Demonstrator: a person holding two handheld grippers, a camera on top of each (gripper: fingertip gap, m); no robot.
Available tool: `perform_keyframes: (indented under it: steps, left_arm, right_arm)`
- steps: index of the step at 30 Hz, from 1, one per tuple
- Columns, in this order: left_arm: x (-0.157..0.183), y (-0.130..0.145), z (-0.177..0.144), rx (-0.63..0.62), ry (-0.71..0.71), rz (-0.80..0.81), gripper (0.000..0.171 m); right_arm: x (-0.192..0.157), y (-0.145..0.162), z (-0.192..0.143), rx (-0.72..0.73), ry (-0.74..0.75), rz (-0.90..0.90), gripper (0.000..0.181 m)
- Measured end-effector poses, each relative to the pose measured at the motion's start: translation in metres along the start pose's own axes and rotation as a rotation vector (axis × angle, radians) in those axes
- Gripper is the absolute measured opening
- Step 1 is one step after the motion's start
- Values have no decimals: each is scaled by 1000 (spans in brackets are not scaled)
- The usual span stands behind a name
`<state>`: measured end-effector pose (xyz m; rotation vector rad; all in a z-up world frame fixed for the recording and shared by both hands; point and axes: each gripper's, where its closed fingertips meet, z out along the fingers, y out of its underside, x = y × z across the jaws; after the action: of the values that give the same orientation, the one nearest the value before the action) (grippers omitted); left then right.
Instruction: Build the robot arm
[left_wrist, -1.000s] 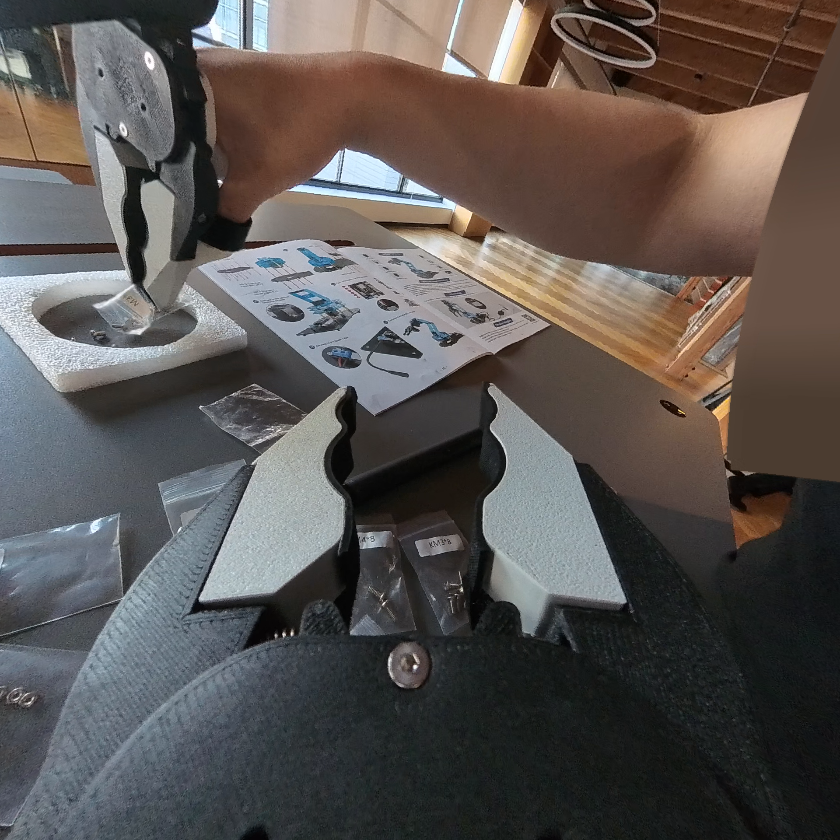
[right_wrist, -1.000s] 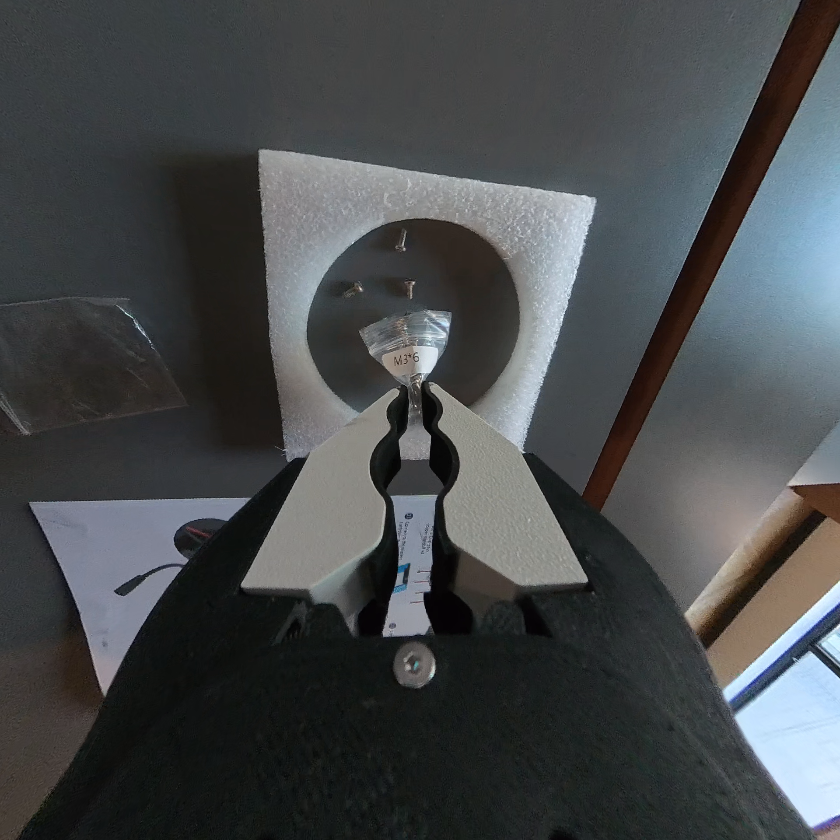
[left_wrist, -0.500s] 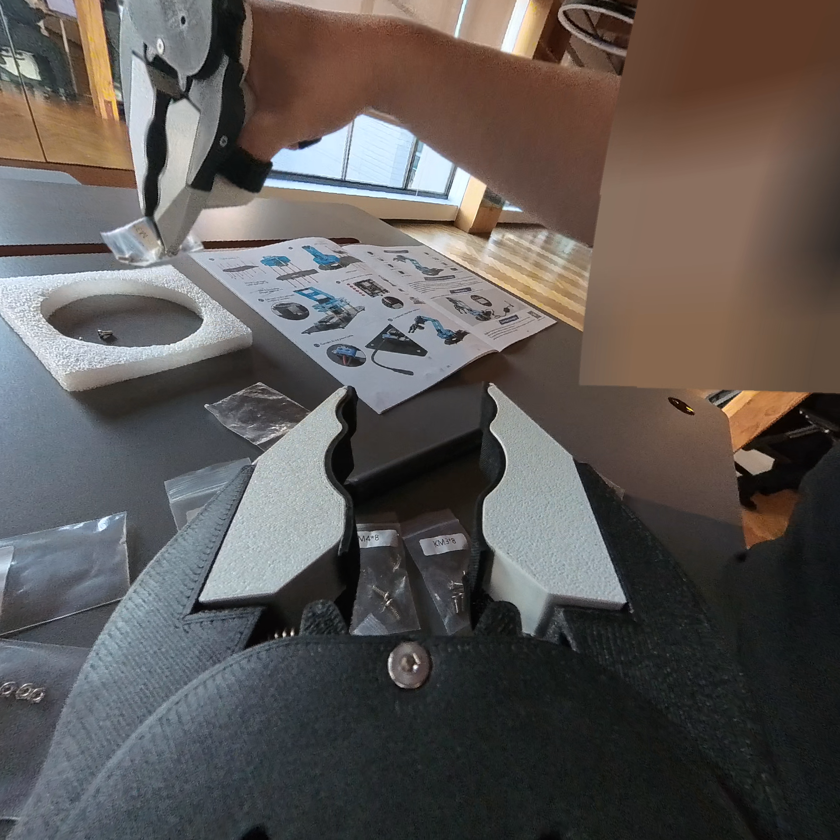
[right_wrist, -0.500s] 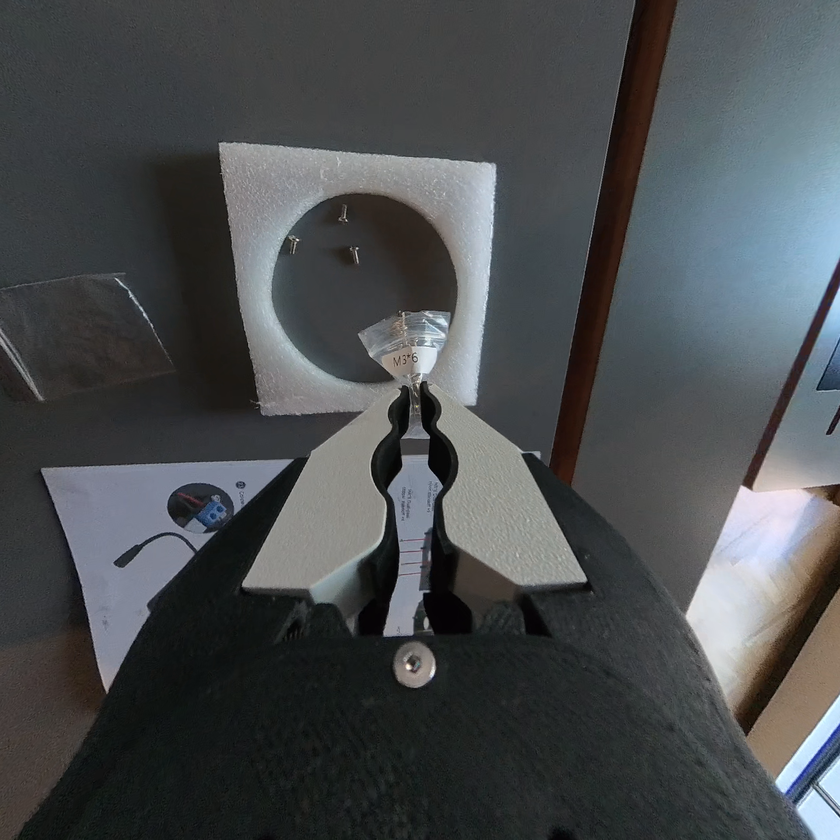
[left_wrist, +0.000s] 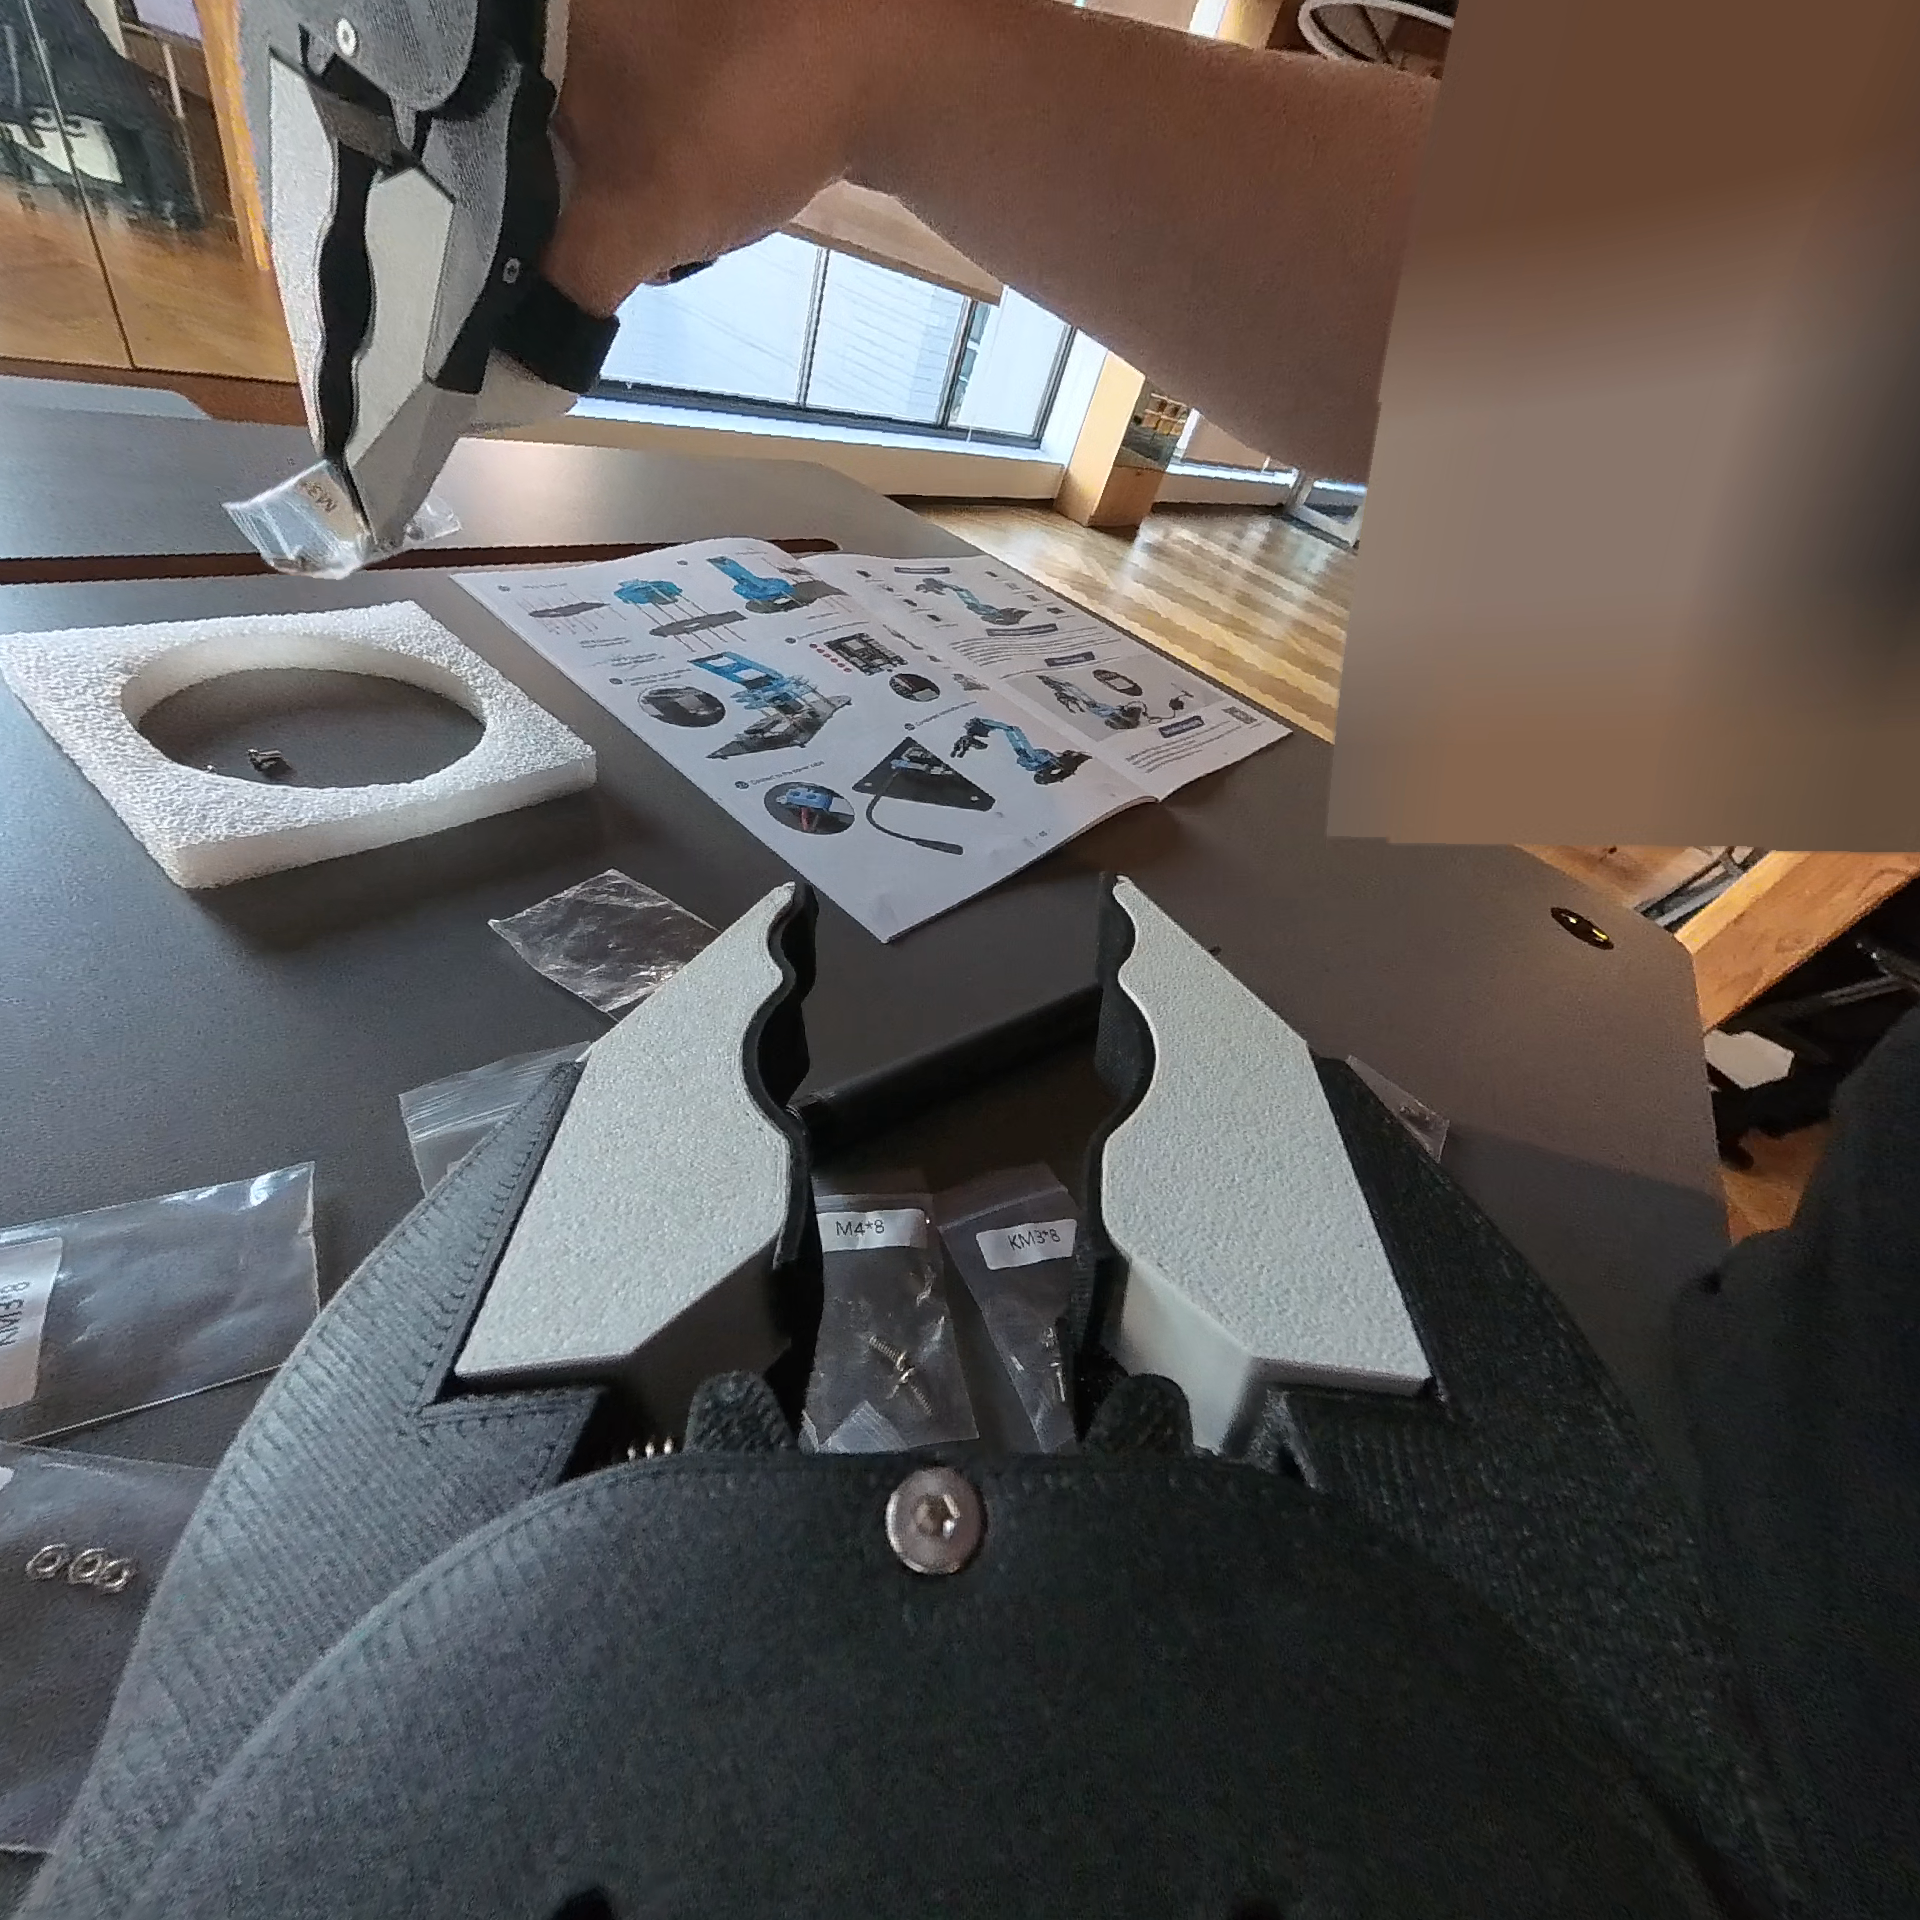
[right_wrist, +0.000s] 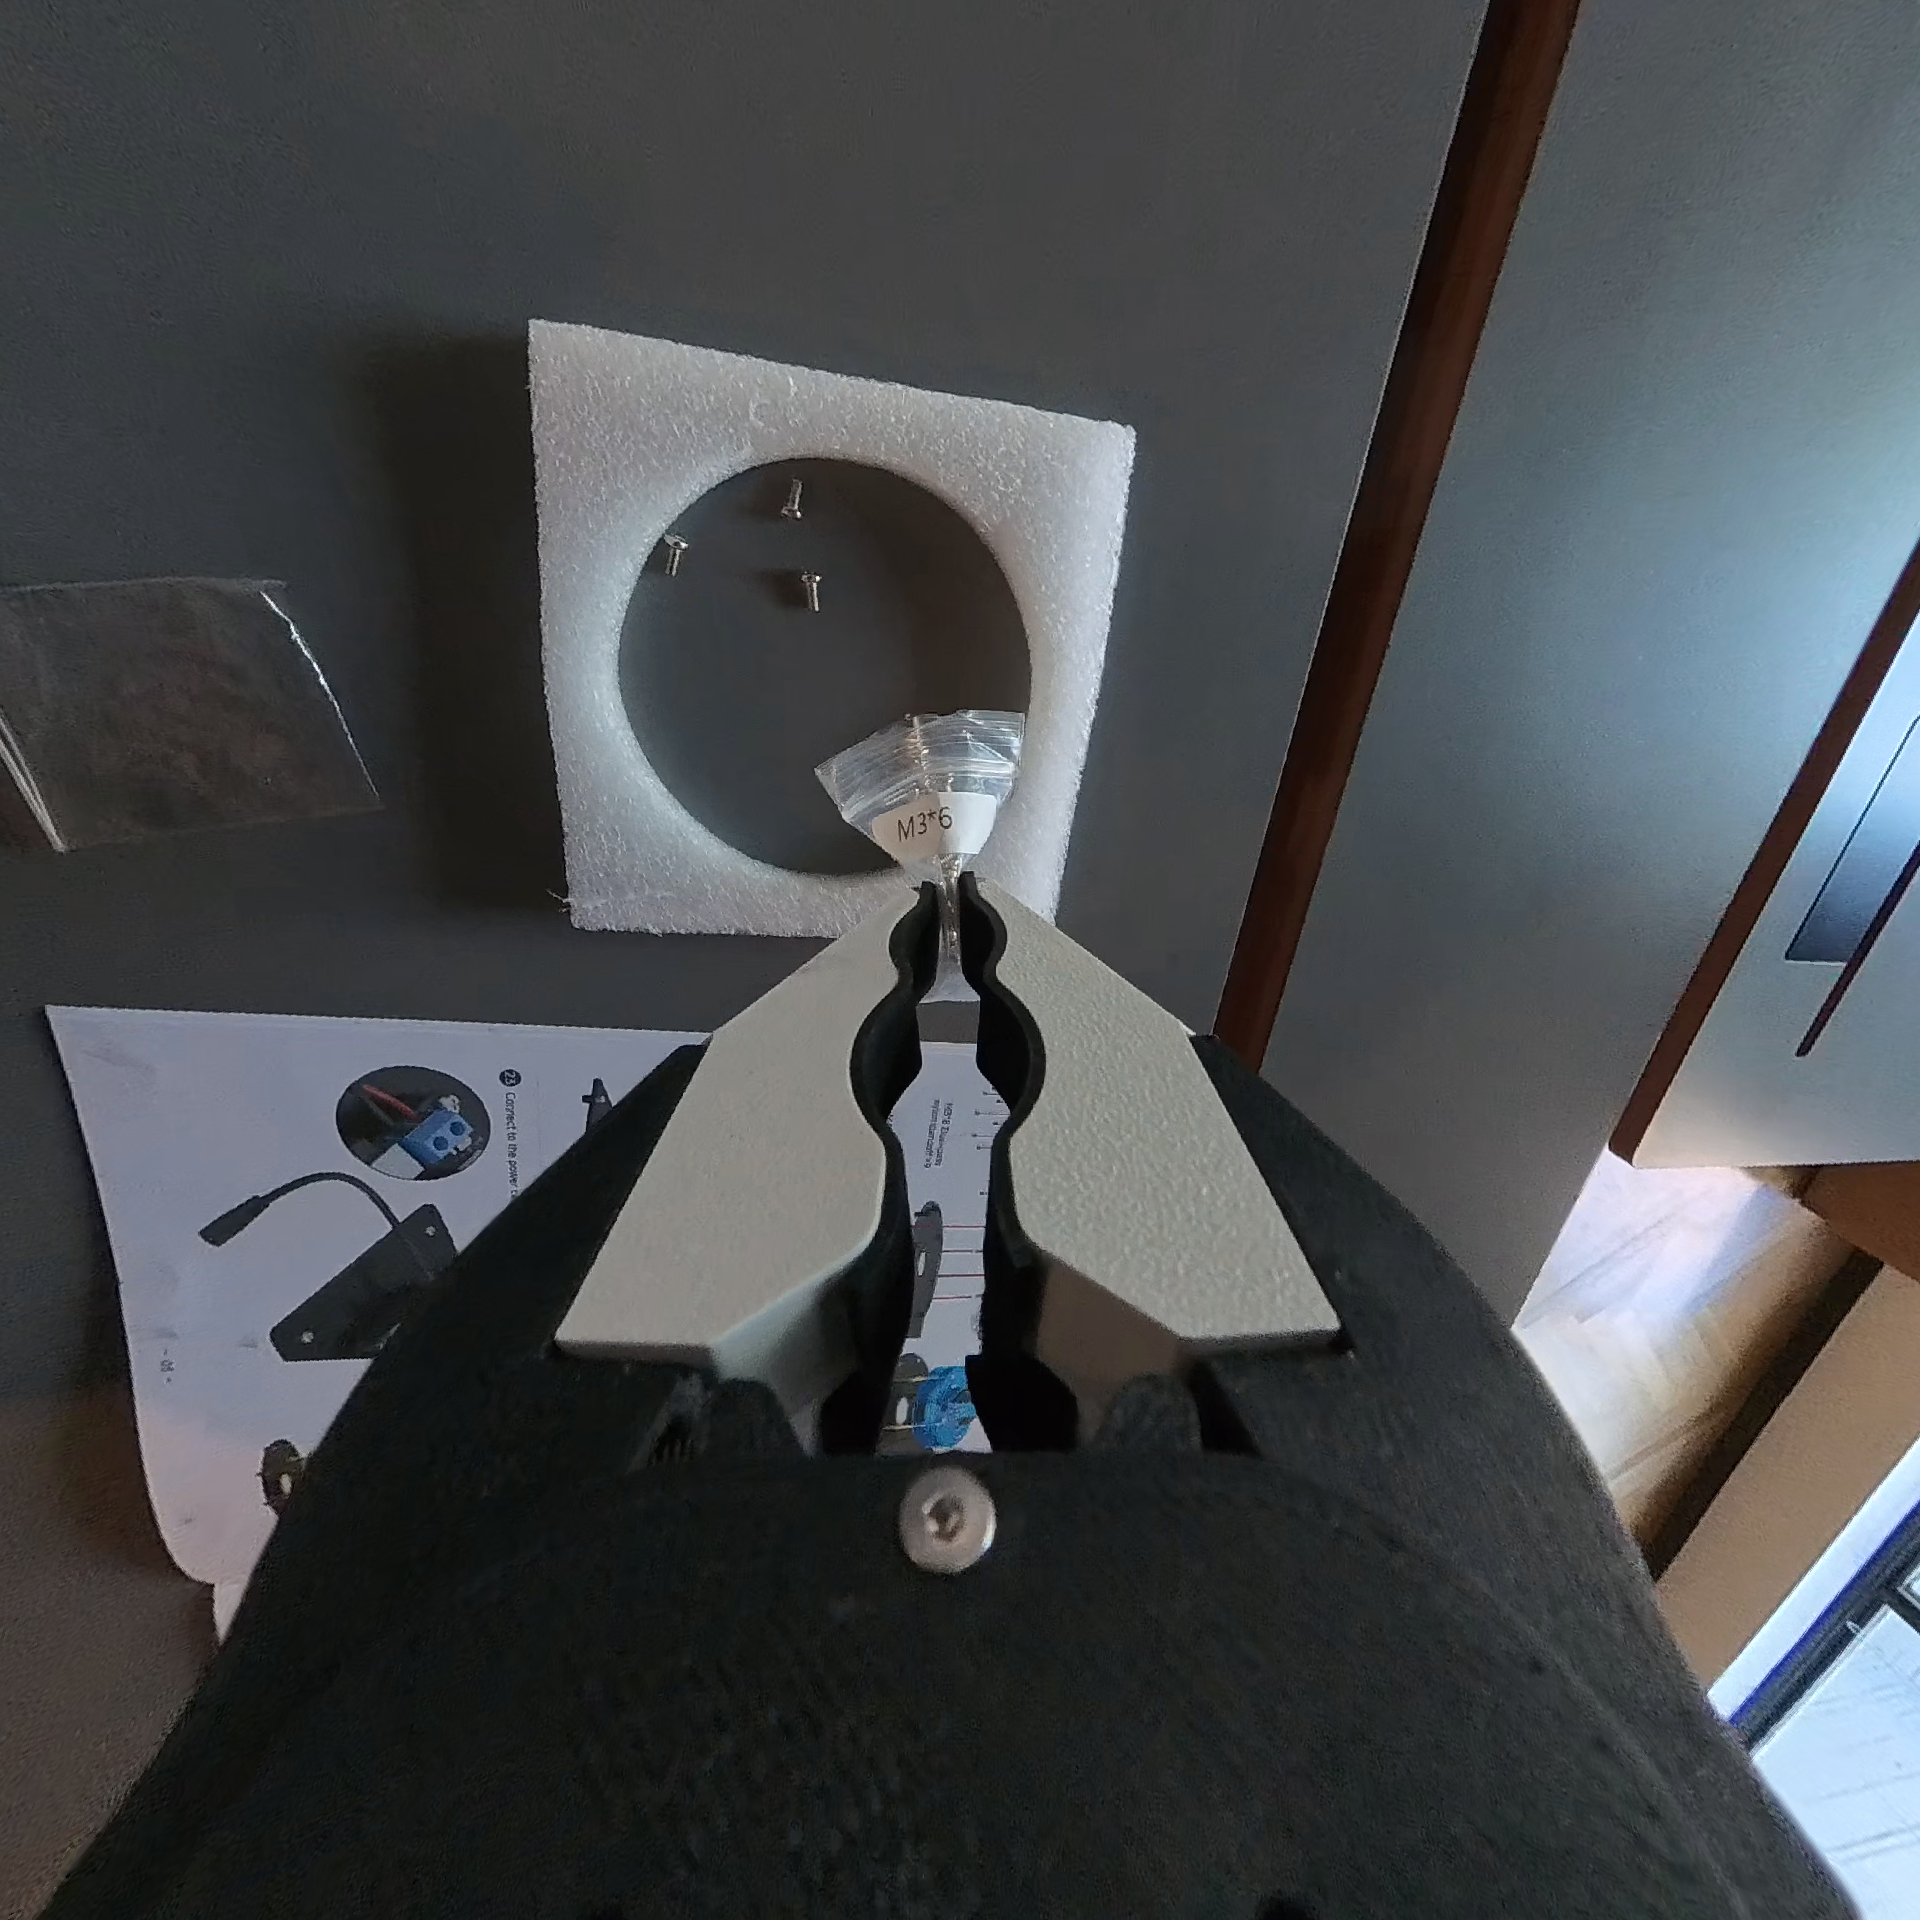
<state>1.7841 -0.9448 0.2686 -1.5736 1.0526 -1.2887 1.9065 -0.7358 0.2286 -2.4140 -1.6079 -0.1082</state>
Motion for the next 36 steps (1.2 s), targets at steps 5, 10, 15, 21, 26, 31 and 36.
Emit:
perform_keyframes:
  steps: [5, 10, 15, 21, 26, 31, 36]
  left_arm:
    - [0, 0, 0, -1, -3, 4, 53]
    - [-2, -2, -2, 7, -10, 4, 53]
    - [-4, -1, -1, 3, -14, 4, 53]
    - [-5, 2, 1, -10, -18, 10, 53]
    - [-6, 2, 1, -12, -17, 6, 53]
    - [-7, 2, 0, -6, -21, -1, 53]
    - [-6, 0, -1, 1, -22, 2, 53]
  right_arm:
    - [2, 2, -3, -8, -7, -30, 3]
    - [2, 2, -7, 3, -23, -42, 2]
    - [5, 3, -7, 16, -23, -49, 2]
    - [8, 1, -4, 35, -24, -51, 2]
    - [3, 0, 2, 33, -38, -64, 2]
    - [-2, -1, 12, 24, -36, -82, 2]
    - [-9, 0, 23, -12, -42, -113, 2]
